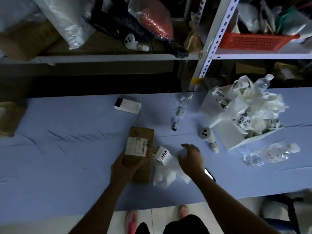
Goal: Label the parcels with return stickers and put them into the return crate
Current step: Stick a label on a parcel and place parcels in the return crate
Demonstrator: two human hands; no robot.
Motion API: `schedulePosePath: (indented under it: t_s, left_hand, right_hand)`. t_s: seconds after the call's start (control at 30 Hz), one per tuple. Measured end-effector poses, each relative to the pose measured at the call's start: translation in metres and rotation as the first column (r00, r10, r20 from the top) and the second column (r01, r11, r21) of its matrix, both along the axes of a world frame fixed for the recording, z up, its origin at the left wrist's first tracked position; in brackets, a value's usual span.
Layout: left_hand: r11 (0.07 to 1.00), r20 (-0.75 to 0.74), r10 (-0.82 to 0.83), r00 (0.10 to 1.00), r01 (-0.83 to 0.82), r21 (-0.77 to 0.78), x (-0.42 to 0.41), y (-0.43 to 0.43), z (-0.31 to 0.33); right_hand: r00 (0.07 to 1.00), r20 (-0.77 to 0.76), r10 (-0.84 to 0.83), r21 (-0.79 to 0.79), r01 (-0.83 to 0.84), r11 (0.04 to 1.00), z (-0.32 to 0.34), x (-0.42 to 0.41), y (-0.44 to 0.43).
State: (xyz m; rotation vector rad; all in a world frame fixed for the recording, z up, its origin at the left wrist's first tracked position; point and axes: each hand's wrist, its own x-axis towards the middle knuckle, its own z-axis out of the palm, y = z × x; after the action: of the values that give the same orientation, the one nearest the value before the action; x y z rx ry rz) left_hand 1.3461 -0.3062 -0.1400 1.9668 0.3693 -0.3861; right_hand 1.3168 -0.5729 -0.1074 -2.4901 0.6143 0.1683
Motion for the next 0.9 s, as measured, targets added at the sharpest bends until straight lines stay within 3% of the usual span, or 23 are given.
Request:
schedulePosePath:
  t_s: [0.23,0.6,0.7,0.8,0.9]
  left_hand:
    - [0.987,-0.001,0.092,0.996,-0.091,0.133,-0.015,-0.036,0.024]
    - [0.924,0.072,0.242,0.968,-0.252,0.286,-0.042,-0.061,0.033]
    - [0.912,0.091,0.239,0.967,-0.255,0.32,-0.042,-0.06,0.032]
    - [0.922,0.072,0.232,0.97,-0.243,0.302,-0.039,-0.052,0.032]
    - [0.939,0.031,0.229,0.973,-0.229,0.258,-0.033,-0.045,0.035]
  right_hand:
    - [0.946,-0.308,0.105,-0.079,-0.135,0.988,-0.035,-0.005,-0.062]
    - [0.929,-0.328,0.169,-0.05,-0.196,0.979,-0.041,-0.018,-0.071]
    - [0.947,-0.284,0.152,-0.04,-0.17,0.985,-0.025,-0.004,-0.071]
    - [0.984,-0.127,0.128,-0.022,-0.132,0.991,-0.008,0.016,-0.07]
    - [0.98,0.009,0.197,-0.037,-0.196,0.98,-0.011,0.039,-0.071]
